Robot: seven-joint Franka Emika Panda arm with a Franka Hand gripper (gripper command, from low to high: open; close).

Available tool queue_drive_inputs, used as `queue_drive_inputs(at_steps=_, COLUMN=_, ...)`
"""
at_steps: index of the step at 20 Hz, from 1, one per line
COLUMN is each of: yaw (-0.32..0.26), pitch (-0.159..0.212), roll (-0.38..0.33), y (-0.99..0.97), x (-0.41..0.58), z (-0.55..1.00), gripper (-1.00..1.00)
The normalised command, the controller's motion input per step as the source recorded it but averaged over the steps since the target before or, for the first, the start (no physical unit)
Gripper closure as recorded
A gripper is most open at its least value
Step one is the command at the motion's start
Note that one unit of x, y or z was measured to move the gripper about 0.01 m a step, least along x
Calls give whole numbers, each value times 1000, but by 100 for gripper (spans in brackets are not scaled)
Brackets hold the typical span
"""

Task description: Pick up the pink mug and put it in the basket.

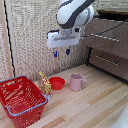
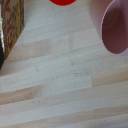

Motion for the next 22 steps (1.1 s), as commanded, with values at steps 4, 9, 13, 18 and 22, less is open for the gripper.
queue_drive_inputs(at_steps=4, yaw=-1, pitch=3, roll=0, y=-559, x=43, z=-179, gripper=-100)
queue_drive_inputs(at_steps=9, yaw=-13, pitch=0, roll=0, y=-735, x=-31, z=-242, gripper=-100)
queue_drive_inputs(at_steps=13, yaw=-2, pitch=2, roll=0, y=-672, x=-68, z=-246, gripper=-100)
queue_drive_inputs(at_steps=18, yaw=0, pitch=21, roll=0, y=-527, x=-86, z=-321, gripper=-100)
queue_drive_inputs(at_steps=22, yaw=0, pitch=25, roll=-13, y=-439, x=-81, z=-347, gripper=-100)
